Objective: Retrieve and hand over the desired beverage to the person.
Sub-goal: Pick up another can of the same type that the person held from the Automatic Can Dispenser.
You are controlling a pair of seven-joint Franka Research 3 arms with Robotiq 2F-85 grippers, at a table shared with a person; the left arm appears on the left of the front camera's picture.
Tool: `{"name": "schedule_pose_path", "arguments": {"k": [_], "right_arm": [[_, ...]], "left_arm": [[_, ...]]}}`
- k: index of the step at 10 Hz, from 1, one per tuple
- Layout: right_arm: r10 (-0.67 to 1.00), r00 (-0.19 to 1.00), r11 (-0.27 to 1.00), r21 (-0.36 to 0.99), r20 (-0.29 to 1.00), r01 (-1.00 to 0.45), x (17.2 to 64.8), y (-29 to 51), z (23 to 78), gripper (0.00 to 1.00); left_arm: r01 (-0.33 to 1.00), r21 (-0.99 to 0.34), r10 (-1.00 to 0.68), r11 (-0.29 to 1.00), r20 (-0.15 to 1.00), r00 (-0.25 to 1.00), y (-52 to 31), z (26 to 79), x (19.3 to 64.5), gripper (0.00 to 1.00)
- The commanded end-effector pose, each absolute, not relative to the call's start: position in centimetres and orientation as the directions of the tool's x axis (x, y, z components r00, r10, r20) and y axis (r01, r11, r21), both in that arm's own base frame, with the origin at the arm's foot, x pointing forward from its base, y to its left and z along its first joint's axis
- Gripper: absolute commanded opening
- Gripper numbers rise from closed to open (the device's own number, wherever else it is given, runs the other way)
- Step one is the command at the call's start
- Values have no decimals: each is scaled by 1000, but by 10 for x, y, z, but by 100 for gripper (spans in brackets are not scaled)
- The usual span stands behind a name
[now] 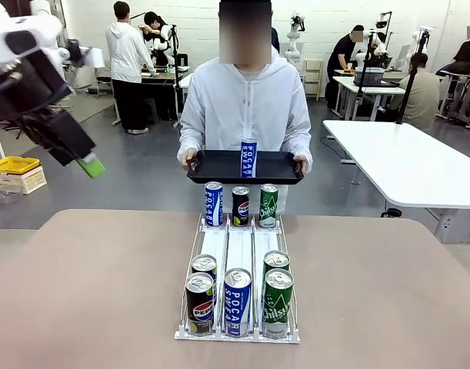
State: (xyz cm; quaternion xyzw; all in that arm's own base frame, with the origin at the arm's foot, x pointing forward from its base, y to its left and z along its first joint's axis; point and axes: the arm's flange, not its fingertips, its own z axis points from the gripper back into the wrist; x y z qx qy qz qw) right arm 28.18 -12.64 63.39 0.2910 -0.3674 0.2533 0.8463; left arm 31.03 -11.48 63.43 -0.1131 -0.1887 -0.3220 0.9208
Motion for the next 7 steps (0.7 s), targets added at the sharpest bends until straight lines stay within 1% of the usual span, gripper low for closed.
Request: {"name": "schedule_pose_path", "arguments": {"k": [1,7], "right_arm": [[204,586,679,318,785,-662,285,-126,636,100],[204,586,679,318,785,-662,285,-126,636,100]], "left_arm": [[683,-91,-587,725,436,682,-101,636,310,100],[683,-91,-587,725,436,682,-101,636,310,100]]}}
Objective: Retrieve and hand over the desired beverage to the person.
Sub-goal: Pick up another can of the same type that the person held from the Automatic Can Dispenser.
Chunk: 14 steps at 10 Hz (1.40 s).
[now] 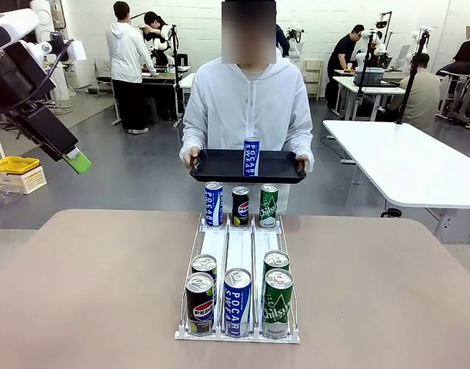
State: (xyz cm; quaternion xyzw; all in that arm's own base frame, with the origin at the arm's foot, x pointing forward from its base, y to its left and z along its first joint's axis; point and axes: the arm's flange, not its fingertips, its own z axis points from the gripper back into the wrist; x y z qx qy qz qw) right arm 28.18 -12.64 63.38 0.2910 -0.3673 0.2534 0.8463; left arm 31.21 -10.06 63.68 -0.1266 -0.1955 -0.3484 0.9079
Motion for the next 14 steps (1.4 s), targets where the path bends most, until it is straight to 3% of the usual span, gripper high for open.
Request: {"name": "schedule_pose_path", "arguments": {"k": [1,3,5,8,9,11,14], "right_arm": [[204,586,679,318,785,-662,285,-126,636,100],[204,586,679,318,785,-662,285,-126,636,100],[204,586,679,318,785,-662,285,-126,636,100],[204,586,679,318,785,-662,285,-126,636,100],[204,586,679,318,785,-662,285,-126,636,100],[204,586,679,318,785,-662,285,-126,636,100],[204,586,679,318,785,-662,285,-126,636,100]], "left_arm": [[683,-91,-587,725,436,682,-101,636,310,100],[682,-94,-583,725,443,681,-101,637,312,100],[577,-27,-547,816,286,787,-162,620,314,100],[288,119,-304,950,149,941,-244,580,300,100],[179,109,-192,978,128,973,-259,566,307,100],[-18,28,12,999,177,984,-284,539,307,100],[17,-53,-5,998,215,977,-294,519,310,100]]}}
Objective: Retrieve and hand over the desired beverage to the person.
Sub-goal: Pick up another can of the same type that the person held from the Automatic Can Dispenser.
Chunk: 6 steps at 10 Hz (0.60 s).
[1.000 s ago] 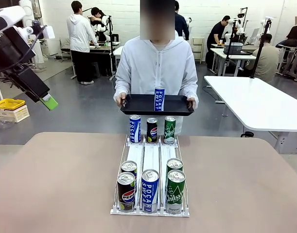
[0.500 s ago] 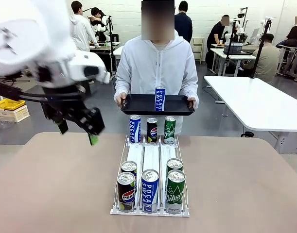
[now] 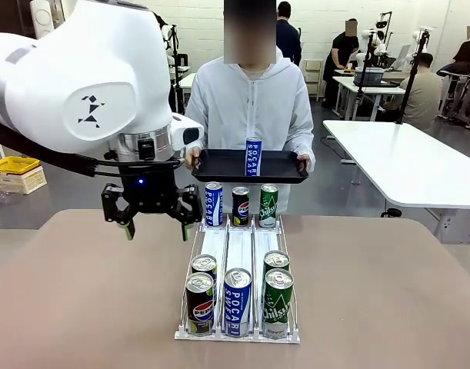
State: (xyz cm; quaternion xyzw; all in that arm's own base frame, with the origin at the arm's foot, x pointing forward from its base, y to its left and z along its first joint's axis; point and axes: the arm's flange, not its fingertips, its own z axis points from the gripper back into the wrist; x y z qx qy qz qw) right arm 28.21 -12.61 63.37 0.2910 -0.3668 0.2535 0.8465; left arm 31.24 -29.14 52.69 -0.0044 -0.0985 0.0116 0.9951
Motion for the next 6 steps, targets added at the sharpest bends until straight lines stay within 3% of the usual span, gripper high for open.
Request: {"name": "schedule_pose_path", "arguments": {"k": [1,2,6], "right_arm": [[204,586,679,318,785,-662,285,-126,636,100],[204,586,679,318,785,-662,285,-126,636,100],[204,586,679,318,785,-662,285,-126,636,100]], "left_arm": [[53,-74,-37,996,201,979,-294,516,313,100],[-22,-11,24,1000,196,980,-291,527,312,100],[-22,-11,24,1000,196,980,-291,527,312,100]]}}
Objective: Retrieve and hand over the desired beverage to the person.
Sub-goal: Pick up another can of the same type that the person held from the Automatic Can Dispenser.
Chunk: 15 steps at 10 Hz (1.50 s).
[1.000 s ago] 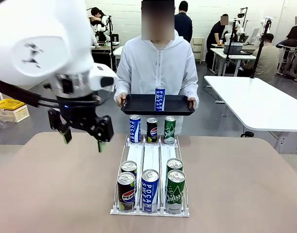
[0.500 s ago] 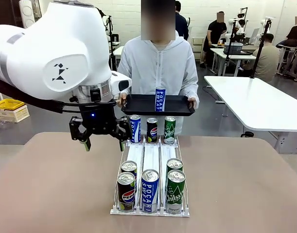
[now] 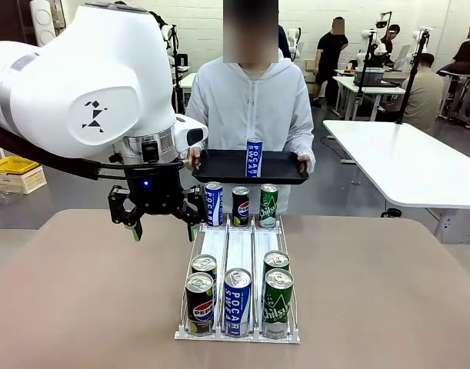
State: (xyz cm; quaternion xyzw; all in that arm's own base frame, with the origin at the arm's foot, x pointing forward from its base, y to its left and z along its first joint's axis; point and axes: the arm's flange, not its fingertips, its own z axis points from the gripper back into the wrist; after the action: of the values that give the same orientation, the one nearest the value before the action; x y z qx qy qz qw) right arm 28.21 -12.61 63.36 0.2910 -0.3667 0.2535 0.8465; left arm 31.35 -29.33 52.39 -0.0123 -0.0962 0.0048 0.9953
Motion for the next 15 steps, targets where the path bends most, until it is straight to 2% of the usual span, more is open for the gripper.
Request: {"name": "schedule_pose_path", "arguments": {"k": [1,3,5,8,15], "right_arm": [[204,586,679,318,785,-662,285,-126,636,100],[204,586,679,318,785,-662,285,-126,636,100],[204,586,679,318,785,-662,285,-126,636,100],[204,586,679,318,785,-662,285,-126,636,100],[204,586,679,318,785,-662,285,-126,636,100]], "left_arm": [[-22,-11,24,1000,196,980,-291,527,312,100],[-7,-25,12,1000,191,981,-293,524,313,100],[40,15,-43,999,221,974,-306,504,304,100],[112,-12,-106,994,227,968,-313,487,303,100],[156,-44,-150,987,113,982,-337,444,335,100]]}}
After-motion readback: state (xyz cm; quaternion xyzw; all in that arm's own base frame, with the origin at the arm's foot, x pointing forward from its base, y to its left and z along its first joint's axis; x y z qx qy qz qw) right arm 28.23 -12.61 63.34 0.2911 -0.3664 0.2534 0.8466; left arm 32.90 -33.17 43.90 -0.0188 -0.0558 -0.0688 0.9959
